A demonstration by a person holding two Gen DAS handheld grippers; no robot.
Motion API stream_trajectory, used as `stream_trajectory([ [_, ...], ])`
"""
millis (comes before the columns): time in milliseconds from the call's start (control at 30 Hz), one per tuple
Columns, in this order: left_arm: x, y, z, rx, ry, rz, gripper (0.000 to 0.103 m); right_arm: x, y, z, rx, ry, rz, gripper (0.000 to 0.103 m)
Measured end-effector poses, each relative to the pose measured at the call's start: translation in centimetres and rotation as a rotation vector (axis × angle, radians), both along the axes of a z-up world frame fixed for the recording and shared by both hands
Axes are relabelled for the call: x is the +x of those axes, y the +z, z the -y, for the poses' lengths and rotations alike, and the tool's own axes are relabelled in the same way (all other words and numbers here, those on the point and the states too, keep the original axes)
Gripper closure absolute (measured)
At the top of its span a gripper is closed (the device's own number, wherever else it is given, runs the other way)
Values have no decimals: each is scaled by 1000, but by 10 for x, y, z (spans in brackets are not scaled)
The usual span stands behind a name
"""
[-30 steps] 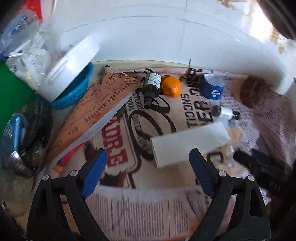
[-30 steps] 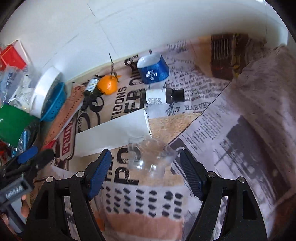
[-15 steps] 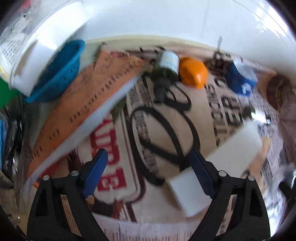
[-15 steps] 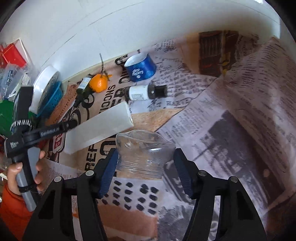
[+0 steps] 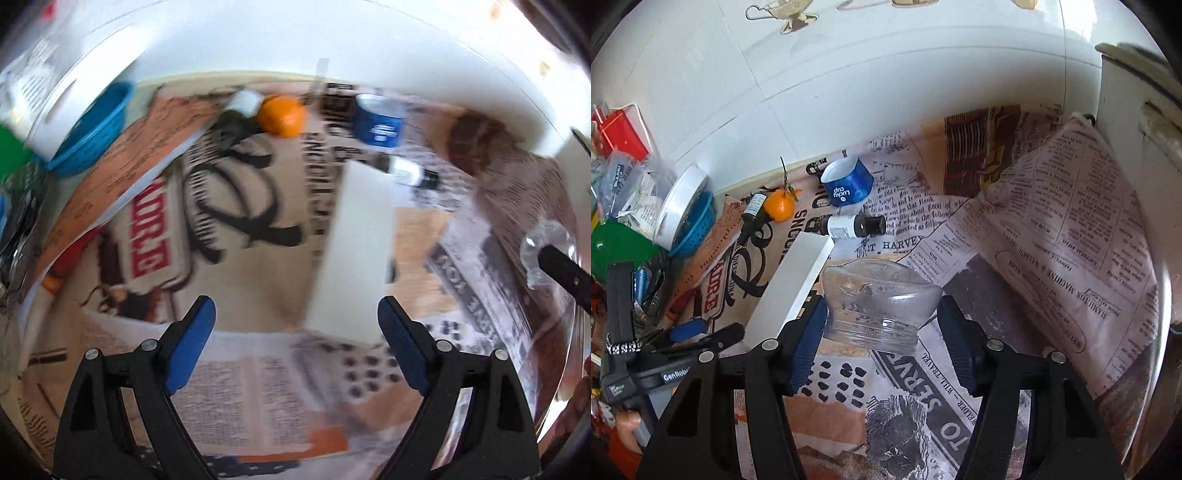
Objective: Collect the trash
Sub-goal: 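Grasp the white rectangular block with the left tool while the right tool grasps the clear plastic cup, then carry the block and cup down over the white bucket and open both tools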
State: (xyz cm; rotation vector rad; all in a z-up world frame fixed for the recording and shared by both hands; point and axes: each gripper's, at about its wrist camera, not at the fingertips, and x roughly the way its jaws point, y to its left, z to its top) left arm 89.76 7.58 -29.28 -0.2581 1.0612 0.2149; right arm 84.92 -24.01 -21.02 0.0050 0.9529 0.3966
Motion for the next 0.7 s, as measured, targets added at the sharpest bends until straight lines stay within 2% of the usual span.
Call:
stream_trajectory([
  [133, 13, -11, 17, 29, -34, -15, 16, -3, 2, 3, 4, 1, 3, 45],
  [367, 16, -27, 24, 45, -28, -38, 34, -15, 3, 12, 7, 0, 2, 45],
  [467, 11, -27, 30, 104, -38, -17, 44, -20, 4, 16, 4, -1, 6, 45],
  [700, -16, -20, 27, 61, -29, 31, 45, -40, 15, 13, 9, -8, 32, 45],
])
